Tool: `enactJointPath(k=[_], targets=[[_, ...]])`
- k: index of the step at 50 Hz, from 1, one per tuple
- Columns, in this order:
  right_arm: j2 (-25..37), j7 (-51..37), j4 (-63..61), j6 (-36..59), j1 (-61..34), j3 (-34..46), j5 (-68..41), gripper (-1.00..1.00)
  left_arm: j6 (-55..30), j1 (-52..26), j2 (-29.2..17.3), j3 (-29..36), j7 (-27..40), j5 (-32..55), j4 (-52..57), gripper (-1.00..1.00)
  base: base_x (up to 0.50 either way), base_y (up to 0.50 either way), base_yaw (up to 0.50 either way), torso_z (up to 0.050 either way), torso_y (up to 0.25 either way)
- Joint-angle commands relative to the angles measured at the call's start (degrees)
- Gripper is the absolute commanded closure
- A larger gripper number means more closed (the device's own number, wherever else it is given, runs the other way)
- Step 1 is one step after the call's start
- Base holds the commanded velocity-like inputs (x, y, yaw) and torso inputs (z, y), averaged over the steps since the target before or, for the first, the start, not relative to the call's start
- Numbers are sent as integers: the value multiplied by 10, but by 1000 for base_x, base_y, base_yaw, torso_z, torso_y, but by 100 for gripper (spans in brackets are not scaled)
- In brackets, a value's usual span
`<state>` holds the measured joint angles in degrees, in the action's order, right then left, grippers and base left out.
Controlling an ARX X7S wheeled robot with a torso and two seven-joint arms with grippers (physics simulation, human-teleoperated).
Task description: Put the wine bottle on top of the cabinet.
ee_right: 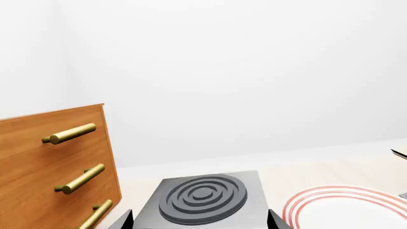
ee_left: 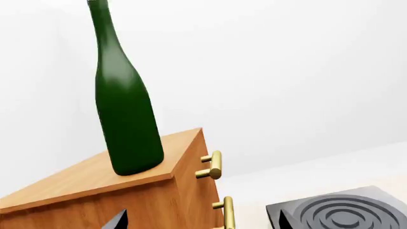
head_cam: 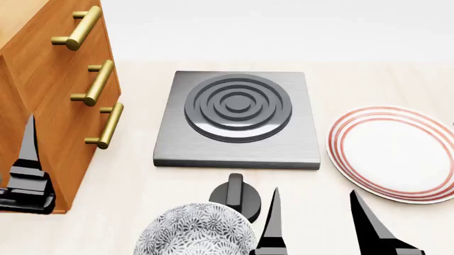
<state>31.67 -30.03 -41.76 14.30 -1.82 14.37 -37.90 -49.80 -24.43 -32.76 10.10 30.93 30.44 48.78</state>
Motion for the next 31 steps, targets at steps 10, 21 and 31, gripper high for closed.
enactJointPath(k=[10, 21, 31], targets=[[3, -3, -6, 3, -3, 5, 3, -100, 75, 109, 22, 84, 9, -46, 46, -100, 0, 0, 0, 0, 0], [7, -8, -15, 7, -6, 4, 0, -100, 84, 122, 19, 111, 10, -60, 48, -100, 0, 0, 0, 0, 0], [9, -10, -17, 8, -7, 6, 1, -100, 84, 119, 17, 111, 11, -57, 47, -100, 0, 0, 0, 0, 0]])
